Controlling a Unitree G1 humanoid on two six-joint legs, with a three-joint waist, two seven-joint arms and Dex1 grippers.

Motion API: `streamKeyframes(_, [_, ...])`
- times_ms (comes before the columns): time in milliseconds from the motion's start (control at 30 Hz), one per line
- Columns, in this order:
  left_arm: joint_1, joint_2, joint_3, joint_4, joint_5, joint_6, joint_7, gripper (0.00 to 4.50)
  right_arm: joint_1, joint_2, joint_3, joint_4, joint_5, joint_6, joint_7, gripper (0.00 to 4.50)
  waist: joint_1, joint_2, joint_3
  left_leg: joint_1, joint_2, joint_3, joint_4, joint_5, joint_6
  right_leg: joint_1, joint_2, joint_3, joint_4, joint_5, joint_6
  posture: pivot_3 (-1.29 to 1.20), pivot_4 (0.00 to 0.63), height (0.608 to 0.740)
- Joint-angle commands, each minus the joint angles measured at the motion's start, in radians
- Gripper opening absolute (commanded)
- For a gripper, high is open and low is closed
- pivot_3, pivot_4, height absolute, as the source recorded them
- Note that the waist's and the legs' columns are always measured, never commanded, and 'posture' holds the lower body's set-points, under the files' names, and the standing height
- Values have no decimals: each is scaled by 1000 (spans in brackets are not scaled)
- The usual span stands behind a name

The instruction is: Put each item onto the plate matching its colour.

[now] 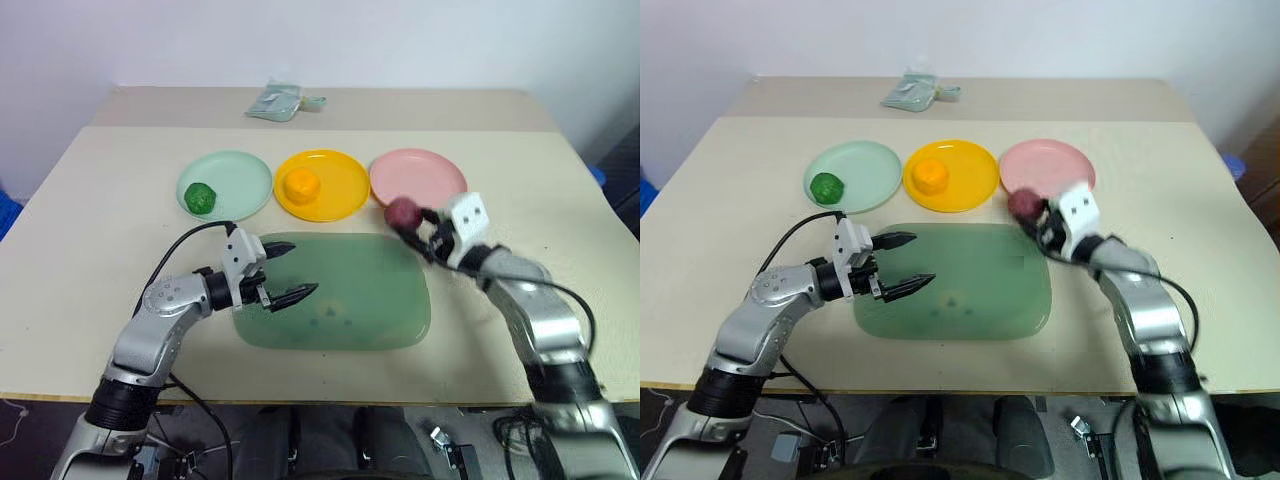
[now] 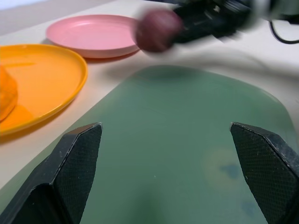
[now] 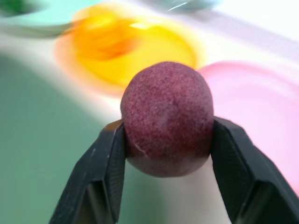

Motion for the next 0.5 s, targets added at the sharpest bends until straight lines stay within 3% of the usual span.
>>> streamKeyframes(33, [11,-14,16,-61,-23,12,28,4500,-157,49,-1,257,-100,-66,-147,2231,-3,0,0,0,0,0,0,0,0,0,0,0,0,0,0,0,150,740])
streamKeyframes(167, [36,-31,9,-105,-17,25,59,4500,-314,93,1,561,-151,-151,-216,2231,-4,0,0,0,0,1,0,0,0,0,0,0,0,0,0,0,150,740])
streamKeyframes(333, [67,-37,15,-152,-5,36,105,4500,-360,106,2,645,-183,-295,-237,4393,-5,0,0,0,0,1,-1,0,0,0,1,0,-1,0,0,0,150,740])
streamKeyframes(500, [104,-43,81,-151,20,13,195,4500,-256,67,7,492,-155,-381,-92,4456,-7,1,0,0,1,1,-1,0,0,0,1,0,-1,0,0,0,150,740])
